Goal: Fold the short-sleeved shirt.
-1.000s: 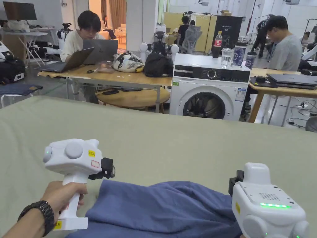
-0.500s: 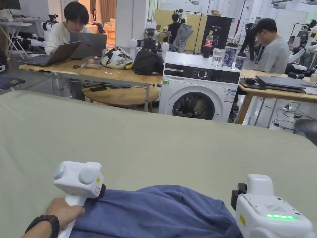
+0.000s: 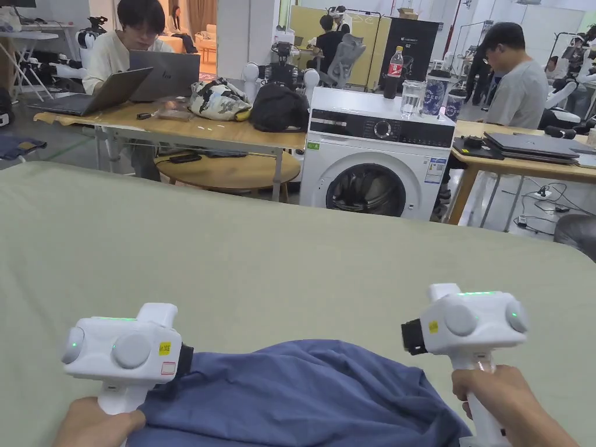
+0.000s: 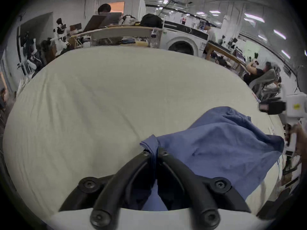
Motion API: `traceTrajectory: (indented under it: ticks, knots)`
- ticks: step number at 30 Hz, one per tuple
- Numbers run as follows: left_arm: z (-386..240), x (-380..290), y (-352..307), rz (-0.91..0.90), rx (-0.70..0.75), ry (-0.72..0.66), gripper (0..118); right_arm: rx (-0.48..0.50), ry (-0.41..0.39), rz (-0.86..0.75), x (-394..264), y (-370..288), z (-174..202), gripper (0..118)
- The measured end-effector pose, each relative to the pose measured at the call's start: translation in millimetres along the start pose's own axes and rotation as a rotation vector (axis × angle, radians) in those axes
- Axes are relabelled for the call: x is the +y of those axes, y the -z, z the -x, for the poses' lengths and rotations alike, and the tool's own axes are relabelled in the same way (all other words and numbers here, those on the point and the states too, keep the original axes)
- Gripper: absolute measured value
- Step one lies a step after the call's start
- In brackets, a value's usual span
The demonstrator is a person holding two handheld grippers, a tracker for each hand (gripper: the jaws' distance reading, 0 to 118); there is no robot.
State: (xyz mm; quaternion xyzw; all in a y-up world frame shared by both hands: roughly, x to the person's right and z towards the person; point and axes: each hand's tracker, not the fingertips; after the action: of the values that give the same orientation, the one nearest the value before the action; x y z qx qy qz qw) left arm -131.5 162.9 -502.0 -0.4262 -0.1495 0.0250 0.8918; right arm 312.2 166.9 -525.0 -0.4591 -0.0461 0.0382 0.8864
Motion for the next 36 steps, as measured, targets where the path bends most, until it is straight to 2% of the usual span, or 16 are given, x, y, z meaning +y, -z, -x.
traceTrajectory:
  ticks: [4, 6, 9, 10, 12, 16, 20, 24, 27, 29, 31, 36]
  knots:
    - [2, -6, -7, 0.002, -0.004, 0.000, 0, 0.005, -0.039, 0.135, -8, 49, 14, 59]
    - [1, -8, -9, 0.008, 0.002, 0.003, 0, 0.039, -0.052, 0.172, -14, 63, 18, 56]
    - [0, -7, -10, 0.011, 0.005, 0.008, 0, 0.014, -0.044, 0.109, -19, 55, 22, 38]
    - [0, -6, -10, 0.010, 0.009, 0.011, 0, 0.036, -0.049, 0.111, -19, 55, 23, 38]
    - [0, -4, -10, 0.004, 0.009, 0.011, 0, 0.026, -0.091, 0.085, -21, 49, 31, 4]
    - [0, 3, -20, -0.033, 0.018, 0.013, 0, 0.009, -0.073, 0.013, -20, 38, 23, 2]
    - [7, 23, -43, -0.092, 0.023, 0.005, 0, -0.083, -0.049, -0.156, -9, -13, -3, 2]
    - [16, 47, -74, -0.166, 0.048, -0.005, 0, -0.153, 0.019, -0.260, 3, -72, -36, 1]
    - [21, 67, -104, -0.224, 0.060, -0.018, 0, -0.227, 0.041, -0.341, 6, -113, -58, 1]
    - [22, 82, -124, -0.263, 0.074, -0.015, 0, -0.226, 0.059, -0.383, 8, -138, -71, 1]
    - [24, 96, -142, -0.302, 0.104, -0.022, 0, -0.265, 0.063, -0.428, 7, -159, -78, 1]
    - [30, 135, -182, -0.363, 0.119, -0.025, 0, -0.292, 0.109, -0.473, 7, -210, -85, 1]
